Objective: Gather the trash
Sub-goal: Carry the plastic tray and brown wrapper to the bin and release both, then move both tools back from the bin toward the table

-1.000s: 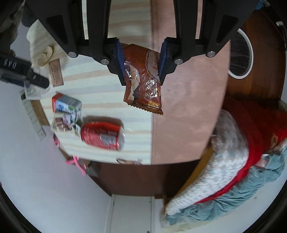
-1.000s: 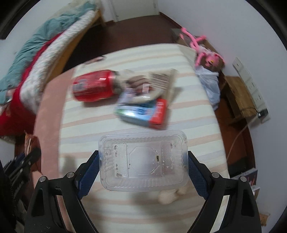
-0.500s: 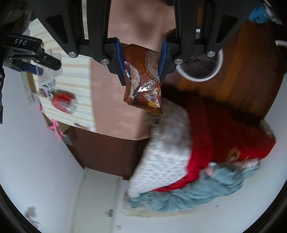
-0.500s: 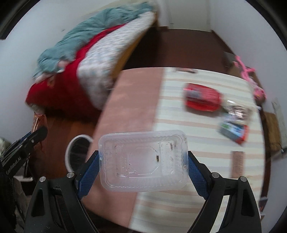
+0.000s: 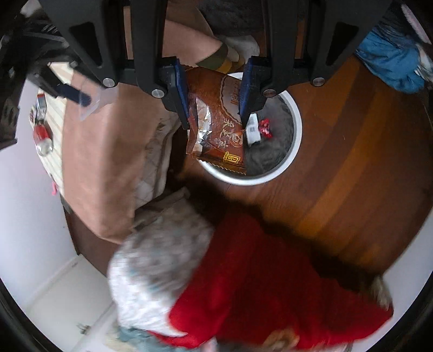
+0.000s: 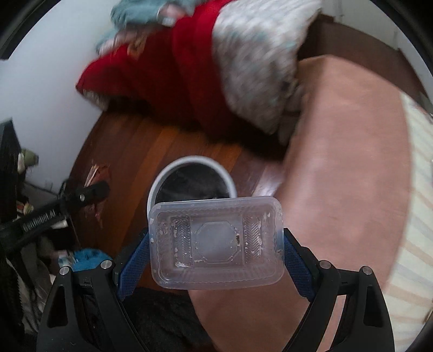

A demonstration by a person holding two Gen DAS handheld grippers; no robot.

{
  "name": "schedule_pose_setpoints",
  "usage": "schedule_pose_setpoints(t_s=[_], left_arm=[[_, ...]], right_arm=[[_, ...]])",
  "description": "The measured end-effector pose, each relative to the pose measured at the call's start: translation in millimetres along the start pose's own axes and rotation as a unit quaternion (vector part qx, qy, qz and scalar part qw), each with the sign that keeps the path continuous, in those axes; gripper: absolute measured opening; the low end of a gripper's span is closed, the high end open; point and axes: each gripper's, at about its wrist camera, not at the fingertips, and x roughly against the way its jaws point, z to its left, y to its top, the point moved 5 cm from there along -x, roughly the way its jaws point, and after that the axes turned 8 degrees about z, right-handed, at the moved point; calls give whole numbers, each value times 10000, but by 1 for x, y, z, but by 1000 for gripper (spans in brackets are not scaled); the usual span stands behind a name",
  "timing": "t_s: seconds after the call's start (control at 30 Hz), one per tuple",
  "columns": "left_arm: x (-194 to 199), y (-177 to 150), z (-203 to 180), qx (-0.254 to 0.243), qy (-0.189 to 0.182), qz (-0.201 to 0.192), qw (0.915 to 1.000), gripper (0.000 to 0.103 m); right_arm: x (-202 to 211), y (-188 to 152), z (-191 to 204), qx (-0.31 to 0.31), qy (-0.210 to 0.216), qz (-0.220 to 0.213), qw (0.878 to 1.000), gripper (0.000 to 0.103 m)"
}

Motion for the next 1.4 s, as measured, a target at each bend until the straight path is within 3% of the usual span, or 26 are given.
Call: schedule_pose_setpoints(t_s=[0.1, 0.17, 0.23, 0.43, 0.5, 0.6, 0.77, 1.0, 1.13, 1.4], left_arm=[[-28, 12, 18, 238, -80, 284, 9993, 40], [-43, 21, 30, 350, -88, 382, 9986, 81], [-53, 27, 39, 499, -114, 479, 9975, 96], [-60, 33, 70, 773, 37, 553, 9955, 100], [-59, 30, 76, 823, 117, 518, 9952, 100], [-55, 21, 85, 864, 334, 416, 9948, 100], [-46, 5, 89, 820, 841, 178, 9929, 100], [-24, -21, 78, 662, 1151, -107, 9911, 100], [-16, -33, 68, 548, 1216, -164, 9909, 100], [2, -47, 49, 409, 1237, -309, 9910, 100]], right_arm=[[-40, 11, 12, 144, -87, 305, 9994, 92], [-69, 18, 18, 237, -183, 517, 9982, 92], [-90, 23, 19, 264, -221, 679, 9971, 92], [-148, 36, 27, 412, -211, 1236, 9912, 94], [-157, 36, 26, 410, -159, 1363, 9897, 101], [-167, 38, 26, 403, -79, 1485, 9881, 103], [-155, 31, 25, 549, -218, 1462, 9875, 103], [-121, 20, 19, 797, -788, 1194, 9865, 103], [-102, 12, 14, 763, -1030, 1023, 9865, 103], [-74, 2, 17, 633, -1005, 731, 9902, 103]])
